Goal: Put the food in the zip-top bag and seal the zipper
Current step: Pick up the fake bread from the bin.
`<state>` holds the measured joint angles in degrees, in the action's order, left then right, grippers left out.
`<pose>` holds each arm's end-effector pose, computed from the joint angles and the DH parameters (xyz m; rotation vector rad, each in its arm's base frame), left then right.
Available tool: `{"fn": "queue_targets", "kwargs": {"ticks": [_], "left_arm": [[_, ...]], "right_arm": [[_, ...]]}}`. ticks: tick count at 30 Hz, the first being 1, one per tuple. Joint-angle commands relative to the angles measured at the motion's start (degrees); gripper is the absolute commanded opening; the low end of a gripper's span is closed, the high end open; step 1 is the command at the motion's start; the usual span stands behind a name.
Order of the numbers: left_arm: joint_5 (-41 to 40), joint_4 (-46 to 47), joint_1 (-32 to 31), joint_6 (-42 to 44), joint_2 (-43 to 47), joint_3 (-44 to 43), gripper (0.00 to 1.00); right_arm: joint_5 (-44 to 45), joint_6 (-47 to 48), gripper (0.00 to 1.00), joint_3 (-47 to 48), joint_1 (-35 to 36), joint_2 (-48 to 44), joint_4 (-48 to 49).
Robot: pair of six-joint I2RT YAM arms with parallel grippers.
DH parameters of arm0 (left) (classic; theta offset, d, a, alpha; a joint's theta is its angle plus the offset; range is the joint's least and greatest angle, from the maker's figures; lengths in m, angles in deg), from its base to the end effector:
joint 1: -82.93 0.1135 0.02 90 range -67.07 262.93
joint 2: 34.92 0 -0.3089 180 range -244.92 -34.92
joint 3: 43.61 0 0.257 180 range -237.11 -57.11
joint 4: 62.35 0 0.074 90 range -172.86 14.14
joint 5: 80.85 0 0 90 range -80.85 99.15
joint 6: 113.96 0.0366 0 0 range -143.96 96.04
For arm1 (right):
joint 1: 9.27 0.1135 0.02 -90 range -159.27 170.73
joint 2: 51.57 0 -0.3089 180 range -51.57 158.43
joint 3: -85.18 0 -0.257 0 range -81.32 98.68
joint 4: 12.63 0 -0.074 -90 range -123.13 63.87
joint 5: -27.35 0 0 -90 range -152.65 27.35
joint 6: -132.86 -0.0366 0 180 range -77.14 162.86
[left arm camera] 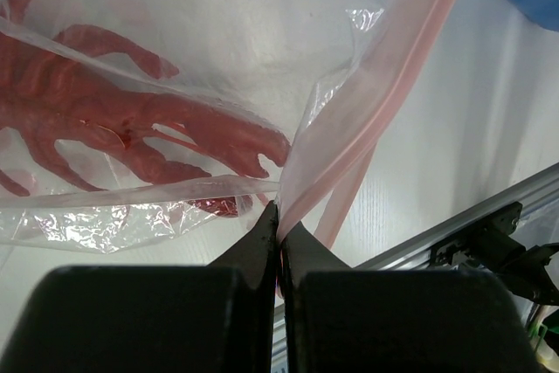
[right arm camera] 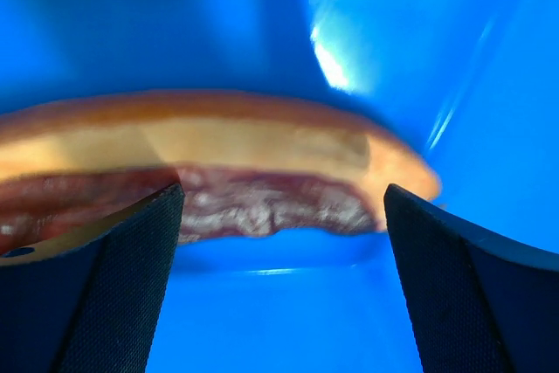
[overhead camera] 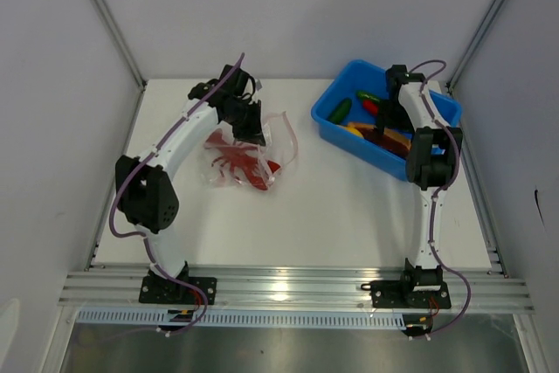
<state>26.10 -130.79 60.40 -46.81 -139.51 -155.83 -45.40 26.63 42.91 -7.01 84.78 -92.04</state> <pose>0.3706 -0.1653 0.3514 0.0977 2.7125 -0.6453 0.5231 0.0098 0.2263 0.3935 2.8372 -0.3805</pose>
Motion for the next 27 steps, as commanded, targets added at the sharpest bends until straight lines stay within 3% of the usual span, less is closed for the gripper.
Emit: {"fn": "queue_targets", "kwargs": {"ticks": [1, 10, 27], "left_arm": [[1.07, 0.44, 0.55, 1.14, 0.71, 0.37, 0.01], [1.59, 0.88, 0.73, 1.41, 0.71, 0.98, 0.01], [1.95, 1.32, 0.81, 2.29, 0.53, 2.3, 0.01]], "right_arm": [[2.36, 1.29, 0.98, 4.27, -1.73, 2.59, 1.92], [-7.4, -1.26, 0.98, 16.31, -1.73, 9.81, 2.98], [3.56, 5.15, 0.99, -1.77, -1.38, 4.45, 3.94]]}}
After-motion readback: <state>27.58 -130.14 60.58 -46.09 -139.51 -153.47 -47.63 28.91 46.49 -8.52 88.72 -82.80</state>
